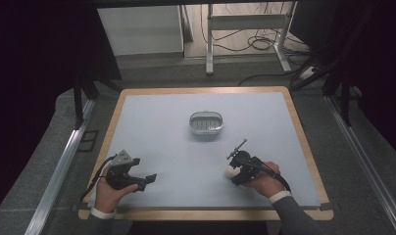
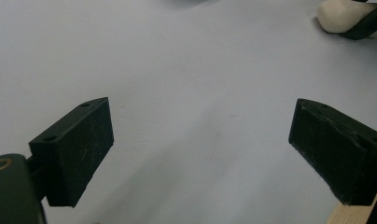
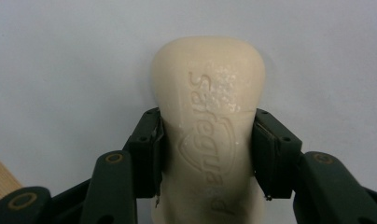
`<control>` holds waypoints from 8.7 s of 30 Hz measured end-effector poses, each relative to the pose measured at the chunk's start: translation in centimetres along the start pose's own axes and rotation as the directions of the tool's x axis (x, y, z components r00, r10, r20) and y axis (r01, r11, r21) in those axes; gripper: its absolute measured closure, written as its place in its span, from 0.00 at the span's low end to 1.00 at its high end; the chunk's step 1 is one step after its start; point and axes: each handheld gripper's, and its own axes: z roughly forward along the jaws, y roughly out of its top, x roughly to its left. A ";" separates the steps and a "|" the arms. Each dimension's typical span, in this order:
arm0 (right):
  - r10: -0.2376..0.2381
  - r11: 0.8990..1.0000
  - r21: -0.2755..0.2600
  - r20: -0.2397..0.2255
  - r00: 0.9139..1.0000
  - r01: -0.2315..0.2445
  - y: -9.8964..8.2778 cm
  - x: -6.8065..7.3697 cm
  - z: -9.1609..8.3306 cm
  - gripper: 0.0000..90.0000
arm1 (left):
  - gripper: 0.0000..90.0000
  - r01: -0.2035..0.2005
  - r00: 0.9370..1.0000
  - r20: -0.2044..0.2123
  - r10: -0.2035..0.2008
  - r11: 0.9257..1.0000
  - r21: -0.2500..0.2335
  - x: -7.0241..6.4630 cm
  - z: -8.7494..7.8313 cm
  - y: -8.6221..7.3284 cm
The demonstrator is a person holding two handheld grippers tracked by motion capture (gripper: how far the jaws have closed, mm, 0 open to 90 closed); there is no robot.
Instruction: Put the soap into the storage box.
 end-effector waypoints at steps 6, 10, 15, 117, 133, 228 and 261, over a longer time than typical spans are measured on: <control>-0.006 1.000 0.000 -0.014 1.000 0.006 0.1 -0.4 -0.4 0.55 | 0.08 0.001 1.000 -0.001 -0.001 1.000 -0.003 0.0 -0.1 0.0; -0.011 1.000 -0.019 -0.009 1.000 0.011 0.4 -0.5 -1.4 0.55 | 0.08 0.002 1.000 0.000 -0.002 1.000 -0.008 0.0 -0.1 0.0; -0.013 0.998 -0.057 0.003 1.000 0.013 1.0 -1.1 -2.8 0.55 | 0.08 0.002 1.000 -0.002 -0.002 1.000 -0.011 0.1 -0.2 0.0; -0.069 0.987 -0.142 0.015 0.998 0.070 10.5 -6.8 -4.9 0.55 | 0.08 0.002 1.000 0.001 -0.002 1.000 -0.005 0.0 0.0 0.0; -0.081 0.986 -0.143 0.027 0.996 0.084 12.2 -7.6 -5.2 0.55 | 0.08 0.002 1.000 0.003 -0.002 1.000 -0.005 0.0 0.0 0.0; -0.284 0.945 -0.153 0.058 0.957 0.290 19.9 -6.9 0.2 0.47 | 0.08 -0.008 1.000 0.001 0.008 1.000 0.007 0.1 0.2 0.0; 0.015 0.908 -0.418 0.048 0.999 0.006 8.8 -8.2 -3.9 0.32 | 0.08 -0.020 1.000 -0.020 0.020 1.000 0.016 -0.7 0.5 -0.1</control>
